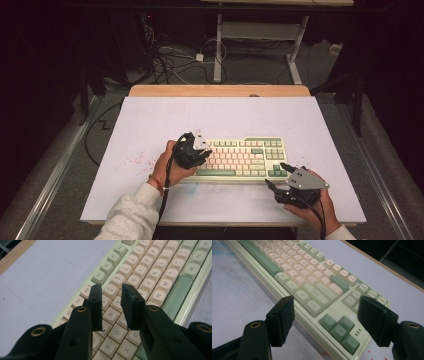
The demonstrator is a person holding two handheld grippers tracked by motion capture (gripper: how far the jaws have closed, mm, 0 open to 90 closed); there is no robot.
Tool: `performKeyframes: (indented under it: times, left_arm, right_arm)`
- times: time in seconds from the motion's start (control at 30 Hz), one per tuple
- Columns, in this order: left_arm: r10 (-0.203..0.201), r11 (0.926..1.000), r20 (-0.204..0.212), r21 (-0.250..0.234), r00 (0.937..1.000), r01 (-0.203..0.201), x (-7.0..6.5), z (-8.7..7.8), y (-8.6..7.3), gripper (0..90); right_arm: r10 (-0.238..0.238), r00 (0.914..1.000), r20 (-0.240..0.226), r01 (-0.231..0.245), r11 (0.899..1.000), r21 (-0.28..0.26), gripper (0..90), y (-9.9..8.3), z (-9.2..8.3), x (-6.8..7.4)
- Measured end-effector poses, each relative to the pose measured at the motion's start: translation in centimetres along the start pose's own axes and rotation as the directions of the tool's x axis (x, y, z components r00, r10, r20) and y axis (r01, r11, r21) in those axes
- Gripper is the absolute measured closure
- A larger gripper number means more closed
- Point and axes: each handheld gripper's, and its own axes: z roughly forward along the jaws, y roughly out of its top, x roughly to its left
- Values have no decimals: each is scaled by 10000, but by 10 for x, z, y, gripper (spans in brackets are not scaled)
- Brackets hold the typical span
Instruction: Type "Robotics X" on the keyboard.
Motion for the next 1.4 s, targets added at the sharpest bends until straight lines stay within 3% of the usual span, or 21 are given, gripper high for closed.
performKeyframes:
  times: [0.33, 0.47, 0.57, 0.8, 1.07, 1.2, 1.4]
  left_arm:
    - [-85, 9956, -698, -933, 9975, 20, -1, -19, -15, 348]
    - [-136, 9916, -876, -1291, 9961, 22, -1, -25, -23, 261]
    - [2, 9875, -1053, -1565, 9944, -168, -2, -30, -30, 235]
    - [-25, 9857, -1248, -1677, 9922, -186, -7, -40, -48, 212]
    - [111, 9881, -1387, -1505, 9903, -322, -11, -47, -63, 184]
    - [221, 9889, -1722, -1409, 9848, -468, -14, -49, -68, 183]
    - [100, 9893, -1725, -1415, 9850, -348, -15, -54, -77, 181]
  right_arm:
    - [-22, 10000, -55, 22, 10000, -24, 312, 0, 0, 1]
    - [-15, 10000, -51, 15, 10000, -2, 312, 1, 0, 1]
    - [2, 10000, -47, -3, 10000, -18, 312, 0, 0, 1]
    - [-7, 10000, -40, 7, 10000, 30, 317, 1, 1, 1]
    - [-57, 10000, -72, 58, 10000, 66, 323, 2, 2, 2]
    - [-56, 9999, -106, 57, 9999, 101, 338, 2, 2, 3]
    - [-108, 9997, -233, 111, 9998, 158, 391, 5, 4, 2]
